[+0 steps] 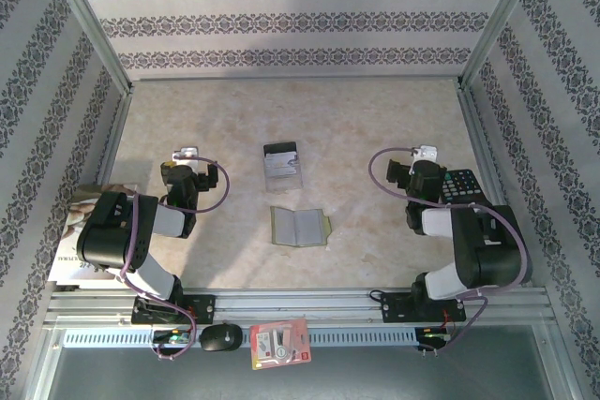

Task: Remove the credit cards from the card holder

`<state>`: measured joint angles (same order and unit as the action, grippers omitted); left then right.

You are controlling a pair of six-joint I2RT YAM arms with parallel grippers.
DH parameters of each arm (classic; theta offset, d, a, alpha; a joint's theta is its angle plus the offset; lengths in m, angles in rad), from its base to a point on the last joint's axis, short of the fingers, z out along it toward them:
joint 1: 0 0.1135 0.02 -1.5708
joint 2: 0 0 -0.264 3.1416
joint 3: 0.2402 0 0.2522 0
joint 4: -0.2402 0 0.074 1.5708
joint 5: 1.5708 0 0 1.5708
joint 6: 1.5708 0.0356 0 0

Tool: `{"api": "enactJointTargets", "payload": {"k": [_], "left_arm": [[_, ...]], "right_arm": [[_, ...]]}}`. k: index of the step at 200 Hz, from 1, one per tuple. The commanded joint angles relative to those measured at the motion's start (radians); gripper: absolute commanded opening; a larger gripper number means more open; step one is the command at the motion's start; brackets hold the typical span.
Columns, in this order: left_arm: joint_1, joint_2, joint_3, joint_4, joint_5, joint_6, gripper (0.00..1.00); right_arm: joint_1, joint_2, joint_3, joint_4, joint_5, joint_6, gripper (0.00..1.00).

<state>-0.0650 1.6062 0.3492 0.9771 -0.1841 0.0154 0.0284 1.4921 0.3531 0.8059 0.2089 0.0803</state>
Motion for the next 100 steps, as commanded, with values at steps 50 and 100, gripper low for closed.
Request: {"api": "enactJointTargets", "payload": {"k": [50, 100], "left_arm": [[0.010, -0.006, 0.010, 0.045, 0.011, -0.007, 0.99], [0.010, -0.007, 0.011, 0.042, 0.012, -0.006, 0.99]], "right_arm": [[0.010, 0.028, 0.005, 0.160, -0.009, -0.022, 0.98], [0.010, 0.030, 0.004, 0.164, -0.011, -0.022, 0.98]]}}
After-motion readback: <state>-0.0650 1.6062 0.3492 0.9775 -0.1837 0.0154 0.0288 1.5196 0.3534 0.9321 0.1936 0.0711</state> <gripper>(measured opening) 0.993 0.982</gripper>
